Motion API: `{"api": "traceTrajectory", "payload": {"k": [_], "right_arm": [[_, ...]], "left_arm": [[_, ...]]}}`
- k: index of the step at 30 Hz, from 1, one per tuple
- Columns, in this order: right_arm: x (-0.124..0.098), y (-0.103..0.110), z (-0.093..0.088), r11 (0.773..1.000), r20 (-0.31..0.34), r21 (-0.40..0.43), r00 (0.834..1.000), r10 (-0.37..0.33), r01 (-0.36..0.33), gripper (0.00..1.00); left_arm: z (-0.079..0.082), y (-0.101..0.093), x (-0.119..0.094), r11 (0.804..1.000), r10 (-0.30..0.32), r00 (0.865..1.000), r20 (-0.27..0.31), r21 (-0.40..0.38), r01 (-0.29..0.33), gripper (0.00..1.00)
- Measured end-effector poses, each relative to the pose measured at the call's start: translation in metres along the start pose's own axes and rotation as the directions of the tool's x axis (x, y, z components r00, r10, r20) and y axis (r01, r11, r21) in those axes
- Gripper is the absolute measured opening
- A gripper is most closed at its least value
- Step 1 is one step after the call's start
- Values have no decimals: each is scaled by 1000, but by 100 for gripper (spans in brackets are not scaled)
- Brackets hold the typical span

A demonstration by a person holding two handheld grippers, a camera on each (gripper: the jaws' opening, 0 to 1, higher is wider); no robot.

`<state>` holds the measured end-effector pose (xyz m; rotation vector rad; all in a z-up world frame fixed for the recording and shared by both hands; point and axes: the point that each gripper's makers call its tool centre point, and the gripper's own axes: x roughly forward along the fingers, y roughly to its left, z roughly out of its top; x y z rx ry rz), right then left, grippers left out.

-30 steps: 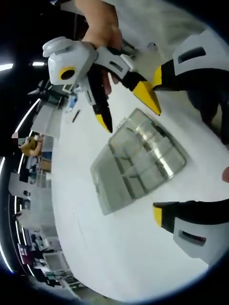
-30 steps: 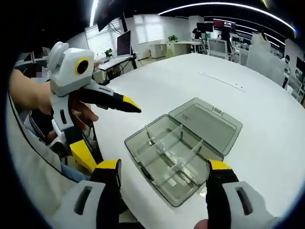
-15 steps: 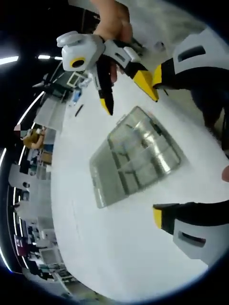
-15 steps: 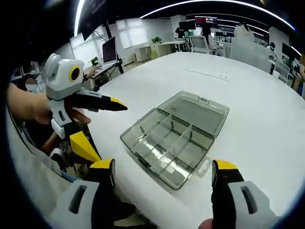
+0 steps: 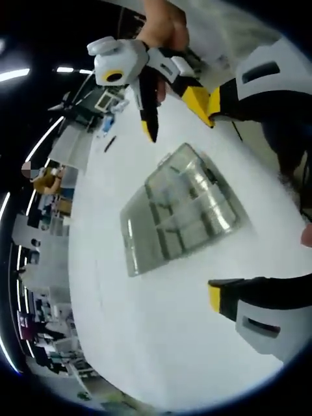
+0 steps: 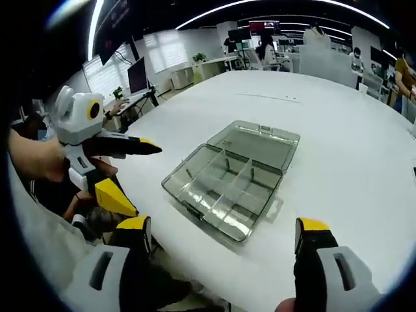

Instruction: Insert the divider into the dual guide fixture by aligning both edges with the guide slots and pushing it downward to the bottom, including one-sided entry, uneven engagement, binding, and posture correction.

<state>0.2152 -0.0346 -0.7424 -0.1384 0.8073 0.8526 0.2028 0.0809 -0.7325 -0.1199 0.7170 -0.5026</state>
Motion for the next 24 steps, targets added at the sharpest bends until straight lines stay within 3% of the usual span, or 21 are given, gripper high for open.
{"api": "traceTrajectory", "payload": {"k": [13,24], "right_arm": [[-7,-6,-6,995,31,103,999,-21,17,92],[-11,-10,-8,991,35,128,999,-38,33,93]], "left_arm": [[-4,3,-4,998,36,999,9,-57,-36,99],[-8,5,-6,995,55,998,8,-84,-54,99]]}}
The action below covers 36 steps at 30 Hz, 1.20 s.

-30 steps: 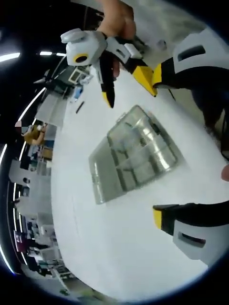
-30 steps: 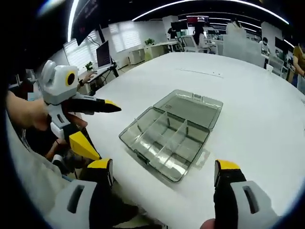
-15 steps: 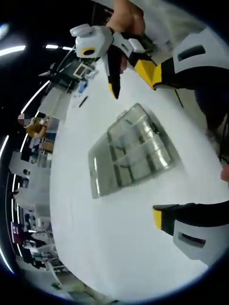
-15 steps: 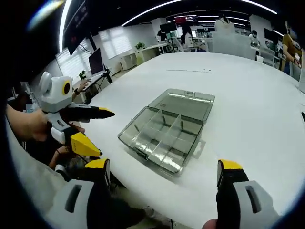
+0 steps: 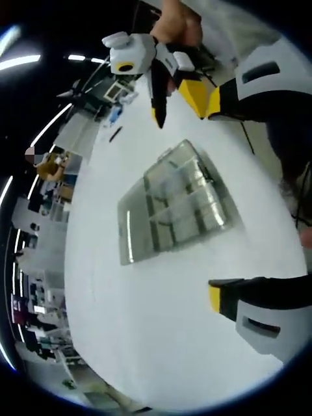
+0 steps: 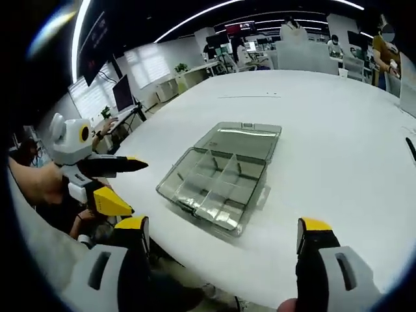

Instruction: Insert the divider into the dual guide fixture by aligning both edges with the guide slots and pushing it downward to the bottom, including one-sided entry, uneven engagement, binding, and posture correction.

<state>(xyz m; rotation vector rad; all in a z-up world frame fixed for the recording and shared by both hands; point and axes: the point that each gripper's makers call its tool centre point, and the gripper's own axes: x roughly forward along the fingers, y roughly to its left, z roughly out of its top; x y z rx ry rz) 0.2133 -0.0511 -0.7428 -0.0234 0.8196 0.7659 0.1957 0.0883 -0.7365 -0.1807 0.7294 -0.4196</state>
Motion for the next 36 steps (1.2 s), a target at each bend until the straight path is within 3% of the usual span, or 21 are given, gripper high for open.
{"api": "traceTrajectory", "payload": {"k": [36], "right_arm": [[-2,-9,-9,1000,-21,24,1000,-11,12,94]], "left_arm": [[-2,7,0,999,32,999,-9,-22,-32,98]]}}
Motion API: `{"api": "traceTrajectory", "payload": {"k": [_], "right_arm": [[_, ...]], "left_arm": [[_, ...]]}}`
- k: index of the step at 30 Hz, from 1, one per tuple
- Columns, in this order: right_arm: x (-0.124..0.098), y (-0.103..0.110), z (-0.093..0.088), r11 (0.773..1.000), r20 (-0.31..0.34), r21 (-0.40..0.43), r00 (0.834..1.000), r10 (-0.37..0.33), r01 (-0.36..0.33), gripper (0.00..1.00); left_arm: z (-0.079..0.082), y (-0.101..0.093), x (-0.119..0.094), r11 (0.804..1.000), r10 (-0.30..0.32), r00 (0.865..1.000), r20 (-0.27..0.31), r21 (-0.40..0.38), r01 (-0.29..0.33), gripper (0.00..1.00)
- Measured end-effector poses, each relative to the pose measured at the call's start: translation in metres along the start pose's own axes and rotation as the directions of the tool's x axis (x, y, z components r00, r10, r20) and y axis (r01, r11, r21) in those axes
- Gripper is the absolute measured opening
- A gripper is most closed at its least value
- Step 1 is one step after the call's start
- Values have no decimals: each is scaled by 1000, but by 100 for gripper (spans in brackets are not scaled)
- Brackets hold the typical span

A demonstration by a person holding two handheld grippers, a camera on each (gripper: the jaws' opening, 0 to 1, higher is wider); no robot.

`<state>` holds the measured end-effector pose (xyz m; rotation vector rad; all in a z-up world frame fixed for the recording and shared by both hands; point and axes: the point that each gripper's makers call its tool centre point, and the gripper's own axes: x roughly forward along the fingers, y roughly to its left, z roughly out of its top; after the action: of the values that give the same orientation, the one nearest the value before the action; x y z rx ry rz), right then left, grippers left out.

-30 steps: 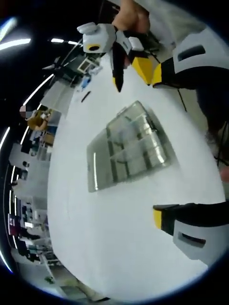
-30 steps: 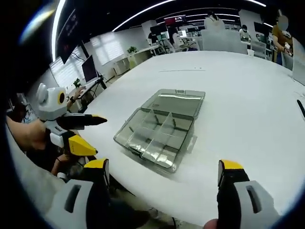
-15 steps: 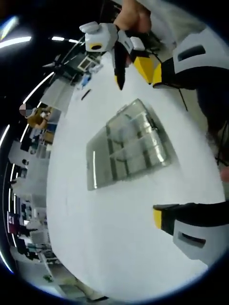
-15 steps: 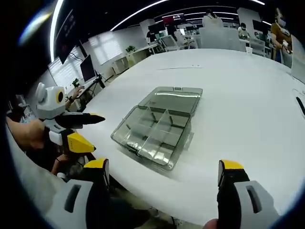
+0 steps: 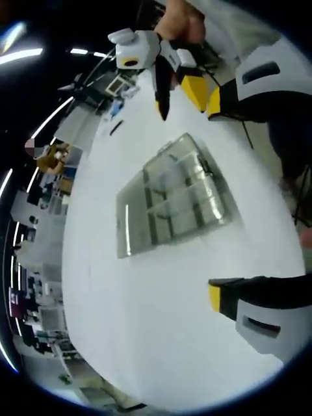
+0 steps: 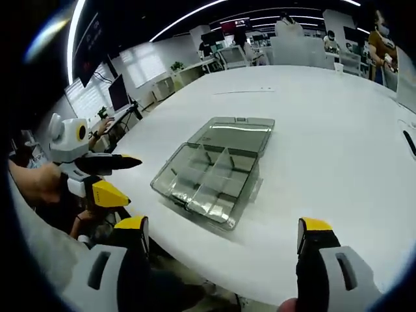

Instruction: Insert the divider into the dual guide fixture by aligning both edges with the guide slots and pushing it downward to the bottom, including one-sided entry, uneven engagement, binding, and posture correction.

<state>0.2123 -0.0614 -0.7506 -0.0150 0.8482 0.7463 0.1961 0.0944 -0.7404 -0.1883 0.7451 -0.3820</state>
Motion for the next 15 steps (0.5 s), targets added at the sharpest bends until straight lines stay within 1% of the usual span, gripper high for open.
{"api": "traceTrajectory", "payload": {"k": [15], "right_arm": [[-2,1,-2,1000,0,1,1000,2,-2,94]], "left_arm": [[-1,-4,-2,1000,4,1000,-2,7,-4,98]]}}
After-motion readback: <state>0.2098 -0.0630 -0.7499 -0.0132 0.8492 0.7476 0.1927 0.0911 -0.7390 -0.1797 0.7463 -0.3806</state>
